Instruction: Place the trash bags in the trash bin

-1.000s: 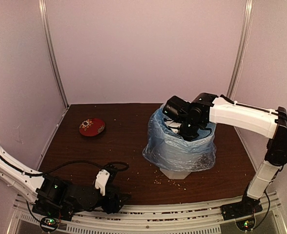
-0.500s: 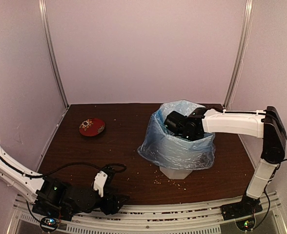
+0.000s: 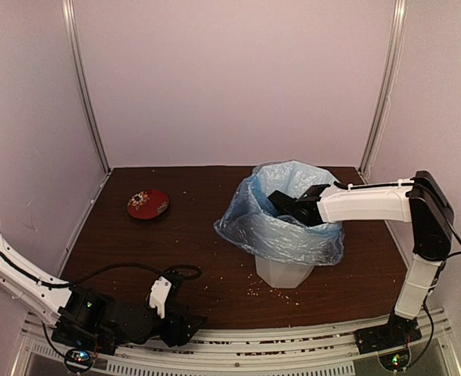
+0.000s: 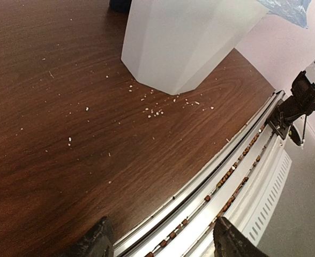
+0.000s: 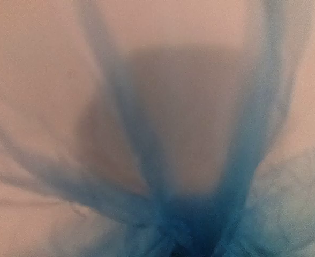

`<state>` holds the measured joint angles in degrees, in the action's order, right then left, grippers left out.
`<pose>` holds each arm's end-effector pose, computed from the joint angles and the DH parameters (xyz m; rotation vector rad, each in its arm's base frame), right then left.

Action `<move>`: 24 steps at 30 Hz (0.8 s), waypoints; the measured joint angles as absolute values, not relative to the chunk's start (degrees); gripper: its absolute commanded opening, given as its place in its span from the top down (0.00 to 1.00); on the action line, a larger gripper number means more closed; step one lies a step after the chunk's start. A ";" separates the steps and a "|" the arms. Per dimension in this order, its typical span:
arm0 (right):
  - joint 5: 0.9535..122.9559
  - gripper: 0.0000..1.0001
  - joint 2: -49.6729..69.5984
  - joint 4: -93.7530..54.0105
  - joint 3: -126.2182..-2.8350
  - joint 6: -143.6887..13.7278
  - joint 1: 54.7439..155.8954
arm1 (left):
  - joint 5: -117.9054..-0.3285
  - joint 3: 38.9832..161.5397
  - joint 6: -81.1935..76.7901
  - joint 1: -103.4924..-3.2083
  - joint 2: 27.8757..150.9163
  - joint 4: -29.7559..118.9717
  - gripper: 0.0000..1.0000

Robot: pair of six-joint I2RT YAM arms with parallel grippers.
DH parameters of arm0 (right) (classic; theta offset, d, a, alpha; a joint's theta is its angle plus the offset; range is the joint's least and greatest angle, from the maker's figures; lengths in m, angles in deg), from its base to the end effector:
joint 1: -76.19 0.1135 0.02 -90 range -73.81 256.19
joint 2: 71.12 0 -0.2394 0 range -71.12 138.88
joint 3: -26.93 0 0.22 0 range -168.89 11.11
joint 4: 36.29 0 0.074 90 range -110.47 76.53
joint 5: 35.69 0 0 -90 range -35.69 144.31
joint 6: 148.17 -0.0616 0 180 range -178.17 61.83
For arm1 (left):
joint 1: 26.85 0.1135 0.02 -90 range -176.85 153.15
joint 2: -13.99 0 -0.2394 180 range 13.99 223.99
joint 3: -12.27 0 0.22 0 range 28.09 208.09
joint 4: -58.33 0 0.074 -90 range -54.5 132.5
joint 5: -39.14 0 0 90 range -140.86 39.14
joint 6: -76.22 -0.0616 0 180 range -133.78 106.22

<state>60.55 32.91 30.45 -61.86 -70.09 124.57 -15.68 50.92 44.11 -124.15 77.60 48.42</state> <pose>0.2003 0.2356 0.1540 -0.9699 2.9075 0.2524 0.0079 -0.2178 0.1640 0.3958 2.1761 -0.9639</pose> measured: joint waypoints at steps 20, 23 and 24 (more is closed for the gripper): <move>59.50 1.00 31.21 32.53 -64.97 -70.09 124.31 | -15.66 50.99 44.22 -124.19 77.74 48.90 0.34; 59.05 1.00 29.24 34.23 -67.85 -70.11 124.31 | -15.66 51.03 44.22 -124.19 77.74 48.92 0.33; 58.87 1.00 28.52 34.75 -68.88 -70.13 124.31 | -15.66 51.05 44.22 -124.19 77.74 48.90 0.33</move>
